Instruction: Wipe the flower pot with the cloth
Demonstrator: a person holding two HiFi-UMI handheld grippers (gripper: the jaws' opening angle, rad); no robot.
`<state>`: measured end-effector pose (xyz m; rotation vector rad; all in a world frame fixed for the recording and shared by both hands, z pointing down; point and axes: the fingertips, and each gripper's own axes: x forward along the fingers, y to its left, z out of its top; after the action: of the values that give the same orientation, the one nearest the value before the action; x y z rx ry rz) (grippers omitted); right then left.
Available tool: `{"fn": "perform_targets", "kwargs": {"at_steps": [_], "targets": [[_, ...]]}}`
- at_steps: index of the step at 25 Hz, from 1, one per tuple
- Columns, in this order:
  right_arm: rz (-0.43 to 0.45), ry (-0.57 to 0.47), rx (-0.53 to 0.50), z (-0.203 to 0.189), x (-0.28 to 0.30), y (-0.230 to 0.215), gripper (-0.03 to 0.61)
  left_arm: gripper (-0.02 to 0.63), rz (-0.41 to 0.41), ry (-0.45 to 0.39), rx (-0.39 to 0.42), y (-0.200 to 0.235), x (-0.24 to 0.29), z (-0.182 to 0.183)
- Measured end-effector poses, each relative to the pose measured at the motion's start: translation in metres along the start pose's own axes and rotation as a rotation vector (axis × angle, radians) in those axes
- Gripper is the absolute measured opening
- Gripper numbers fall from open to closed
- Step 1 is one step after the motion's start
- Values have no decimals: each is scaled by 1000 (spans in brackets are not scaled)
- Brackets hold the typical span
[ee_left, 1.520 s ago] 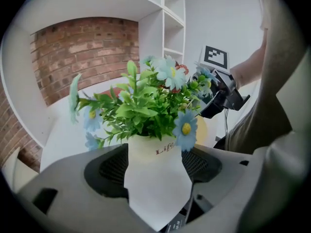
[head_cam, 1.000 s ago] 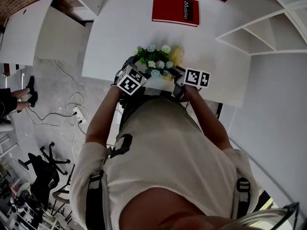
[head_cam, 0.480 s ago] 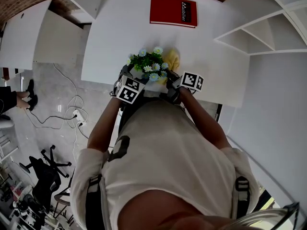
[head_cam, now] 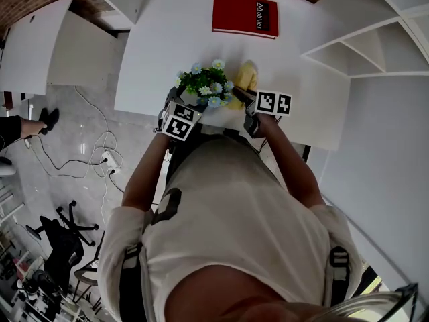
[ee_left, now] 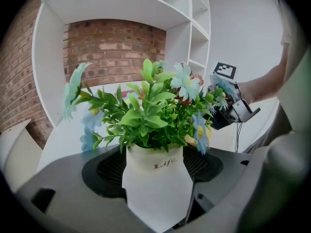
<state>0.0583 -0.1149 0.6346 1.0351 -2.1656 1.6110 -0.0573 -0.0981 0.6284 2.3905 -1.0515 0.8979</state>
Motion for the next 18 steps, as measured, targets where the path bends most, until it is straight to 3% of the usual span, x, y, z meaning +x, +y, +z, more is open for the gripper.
{"fn": "perform_targets", "kwargs": {"at_steps": [4,6,8,11,14,16,17,18], "targets": [[-176,-4,-350,38,-35,2,118,354,-19,-14,-61,15,-25,5],[-201,38,-423,37,-38,-2,151,356,4,-21,-112,30,-42,2],[-197,117,-405,21,-32,-12,249,354,24,-18,-142,41,-56,-4],[-246,151,-410,3,-33,-22,278,354,62,-9,-140,51,-70,-14],[-255,83,-352,9,-47,-19,304,354,79,-27,-161,53,-81,-13],[-216,-9,-285,20,-62,-5,275,354,69,-54,-177,48,-87,-7],[-172,-56,-256,26,-70,7,220,347,59,-63,-178,46,-91,-4],[-113,-95,-232,31,-75,23,147,251,48,-67,-174,43,-94,-1]]}}
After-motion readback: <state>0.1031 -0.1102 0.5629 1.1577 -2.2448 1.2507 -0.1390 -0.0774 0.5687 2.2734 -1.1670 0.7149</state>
